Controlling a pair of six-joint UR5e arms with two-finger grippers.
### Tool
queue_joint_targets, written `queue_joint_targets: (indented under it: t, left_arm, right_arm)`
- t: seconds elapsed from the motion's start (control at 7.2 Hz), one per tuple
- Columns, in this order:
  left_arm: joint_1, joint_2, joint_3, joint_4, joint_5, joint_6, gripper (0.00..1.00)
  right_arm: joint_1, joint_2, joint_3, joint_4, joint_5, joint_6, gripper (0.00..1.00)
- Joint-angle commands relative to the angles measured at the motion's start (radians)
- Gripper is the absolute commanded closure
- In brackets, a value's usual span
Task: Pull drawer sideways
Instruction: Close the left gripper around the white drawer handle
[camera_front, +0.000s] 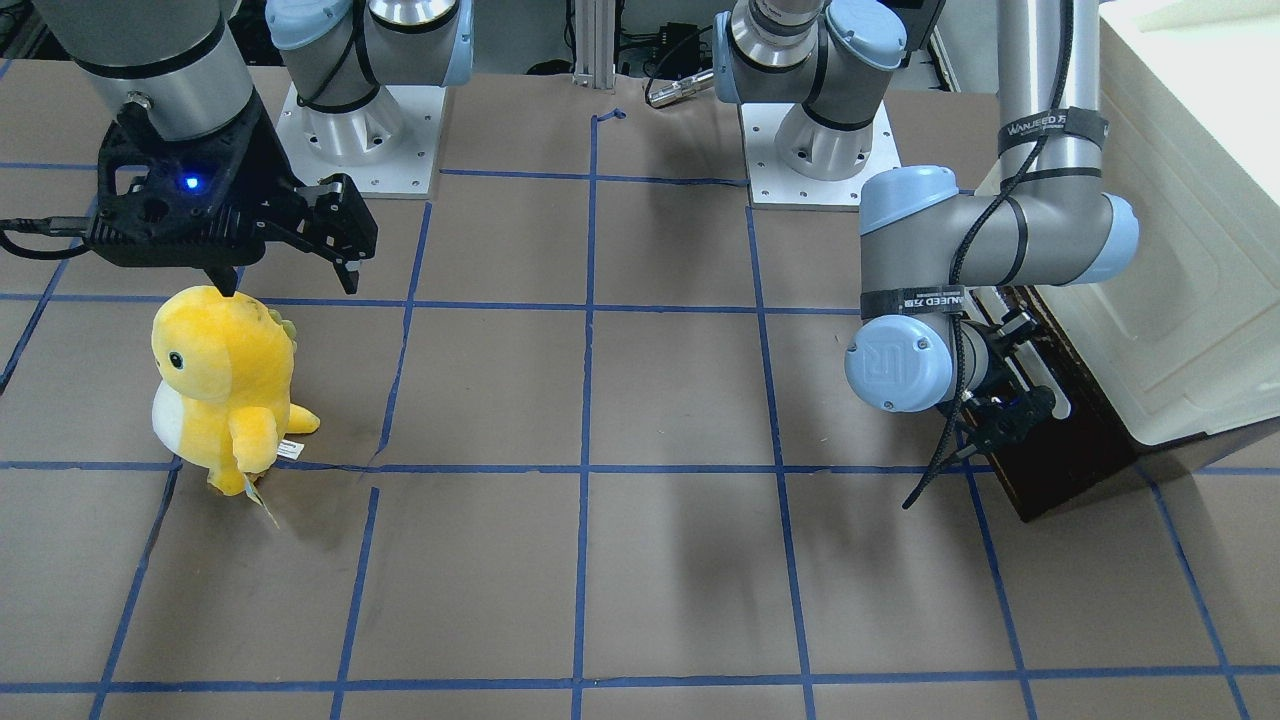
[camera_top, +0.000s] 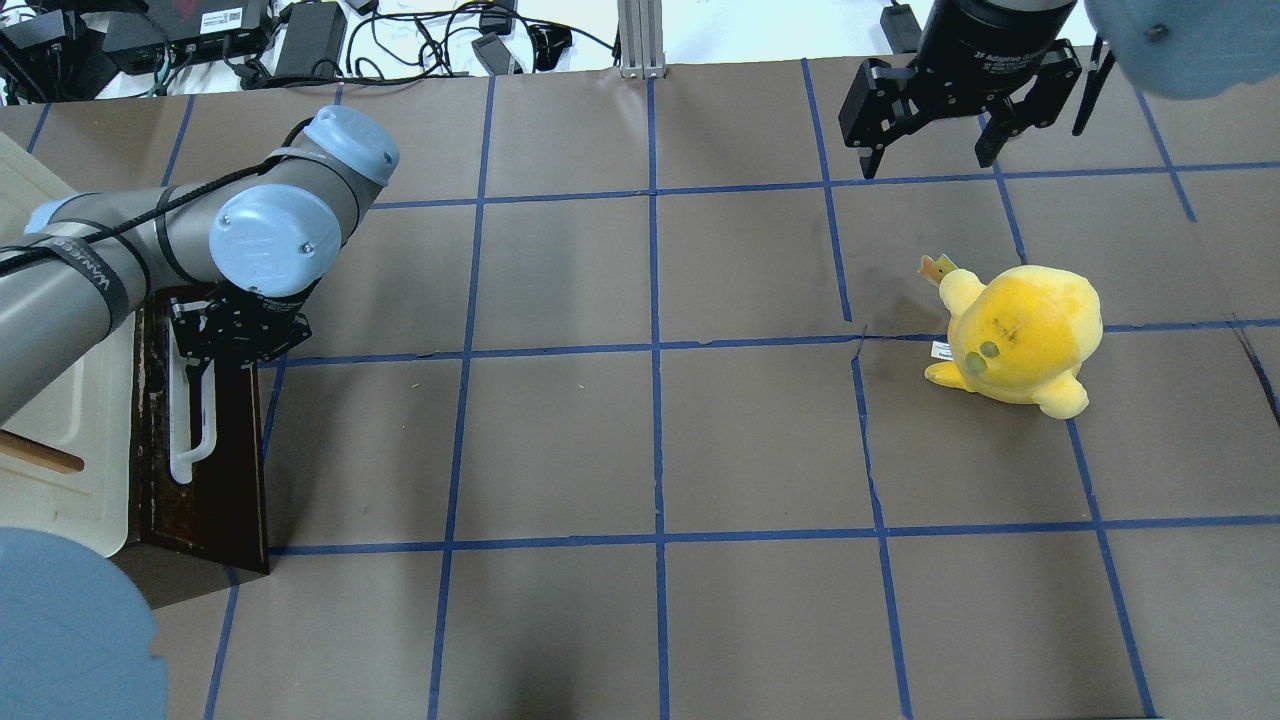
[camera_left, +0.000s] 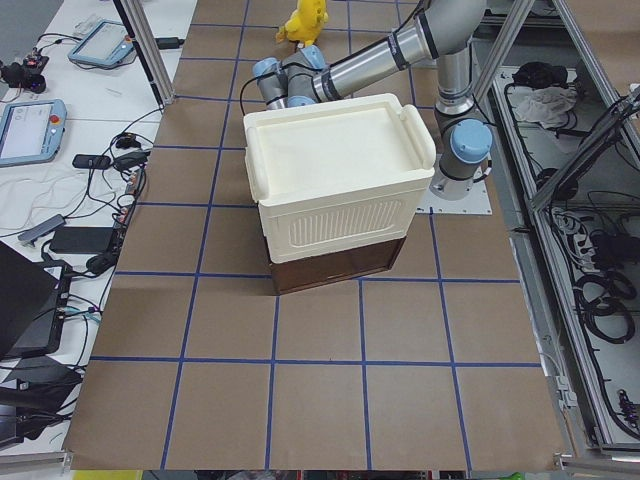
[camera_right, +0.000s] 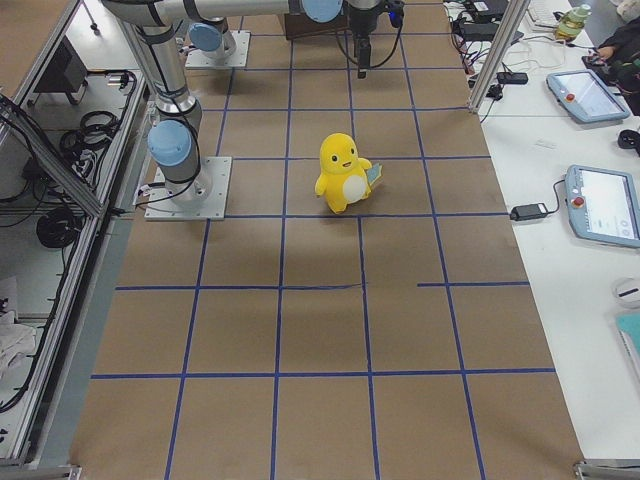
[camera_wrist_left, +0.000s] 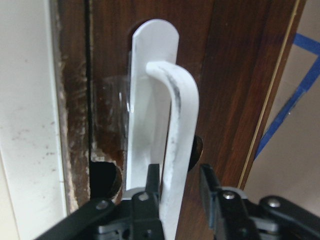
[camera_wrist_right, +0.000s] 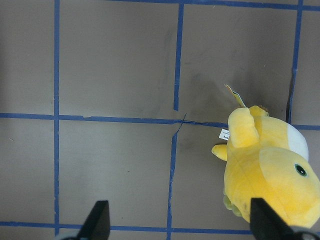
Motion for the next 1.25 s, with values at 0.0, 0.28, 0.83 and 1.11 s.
queue_joint_targets:
  t: [0.0, 0.28, 0.83, 1.11]
  left_arm:
    - [0.000, 0.009, -0.002, -0.004, 0.000, 0.001, 0.89]
    - [0.000, 0.018, 0.000, -0.015, 0.000, 0.001, 1.00]
    - [-0.003, 0.019, 0.003, -0.012, -0.001, 0.000, 1.00]
    - [-0.012, 0.010, 0.003, -0.012, -0.021, -0.023, 1.00]
  right_arm:
    - [0.000, 0.000, 0.000, 0.000, 0.001, 0.000, 0.00]
    - [0.000, 0.000, 0.000, 0.000, -0.001, -0.002, 0.00]
    - [0.000, 0.000, 0.000, 0.000, 0.001, -0.002, 0.00]
    - [0.000, 0.000, 0.000, 0.000, -0.001, 0.000, 0.00]
